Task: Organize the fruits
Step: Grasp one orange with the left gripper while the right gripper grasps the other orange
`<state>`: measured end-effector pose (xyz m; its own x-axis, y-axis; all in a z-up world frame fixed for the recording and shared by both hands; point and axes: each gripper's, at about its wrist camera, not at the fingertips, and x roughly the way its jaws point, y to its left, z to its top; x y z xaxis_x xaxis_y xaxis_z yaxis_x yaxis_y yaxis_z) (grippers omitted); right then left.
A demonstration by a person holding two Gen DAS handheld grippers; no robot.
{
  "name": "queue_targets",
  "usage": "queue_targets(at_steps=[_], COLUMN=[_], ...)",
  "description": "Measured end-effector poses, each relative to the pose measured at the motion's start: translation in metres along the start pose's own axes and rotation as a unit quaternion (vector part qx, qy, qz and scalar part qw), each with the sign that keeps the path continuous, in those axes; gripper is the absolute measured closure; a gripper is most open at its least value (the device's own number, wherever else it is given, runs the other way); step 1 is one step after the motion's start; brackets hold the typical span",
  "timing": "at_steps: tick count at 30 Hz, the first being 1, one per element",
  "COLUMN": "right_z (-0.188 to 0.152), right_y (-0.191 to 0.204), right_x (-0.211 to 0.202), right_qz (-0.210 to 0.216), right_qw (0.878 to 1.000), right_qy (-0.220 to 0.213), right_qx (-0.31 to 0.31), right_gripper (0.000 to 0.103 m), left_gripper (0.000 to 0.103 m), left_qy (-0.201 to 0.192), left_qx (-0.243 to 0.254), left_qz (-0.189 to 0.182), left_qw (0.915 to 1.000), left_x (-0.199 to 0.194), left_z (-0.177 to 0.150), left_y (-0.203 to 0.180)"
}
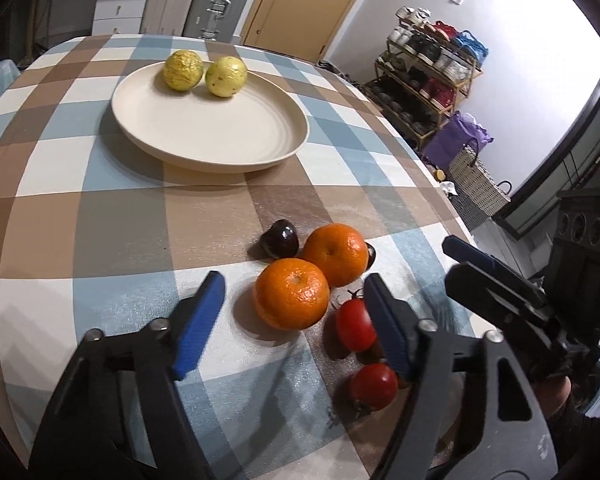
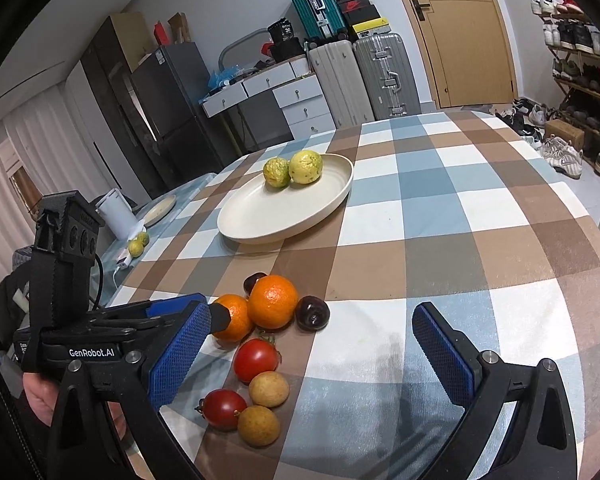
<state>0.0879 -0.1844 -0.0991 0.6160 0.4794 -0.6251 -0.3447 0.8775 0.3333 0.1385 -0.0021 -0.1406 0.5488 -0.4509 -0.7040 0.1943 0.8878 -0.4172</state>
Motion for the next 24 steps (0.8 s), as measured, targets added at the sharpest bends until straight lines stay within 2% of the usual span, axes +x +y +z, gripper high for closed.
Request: queue_targets(at_steps=[2,6,7,10,24], right_z=[0.001,0.002,0.002,0.003,0.007], right_y=[-0.001,0.000,0.000,0.001,0.007], right_x=[0.002,0.005,0.006,0.008,0.010], right_qz=[-0.001,-0.003,-0.003,-0.004,-0.010], right_qw=[1.000,1.000,1.000,1.000,1.000], right_qy=[0.001,0.005,0.006,0.010,0.015], right_qx=[0.002,0.002,0.001,-0.002,-0.010], right_gripper=[0.000,0.000,0.000,0.000,0.000], left_gripper=[0.049,0.060,0.066,0.066,0.066], left_qy=[0.004,0.008,0.006,0.007,-0.006], left_qx=[0.003,0.010,0.011,0.001,0.008], left_qz=[-0.005,-0.007,-0.004,-0.016,-0.026], left_qw=[1.0000,0.9999,0.9999,0.9998,0.9996], left_x=[0.002,0.004,0.004,0.003,-0.009], left_z=[0.000,-0.002,-0.003,-0.003,-0.007], left_y=[0.000,0.001,0.001,0.006,0.007])
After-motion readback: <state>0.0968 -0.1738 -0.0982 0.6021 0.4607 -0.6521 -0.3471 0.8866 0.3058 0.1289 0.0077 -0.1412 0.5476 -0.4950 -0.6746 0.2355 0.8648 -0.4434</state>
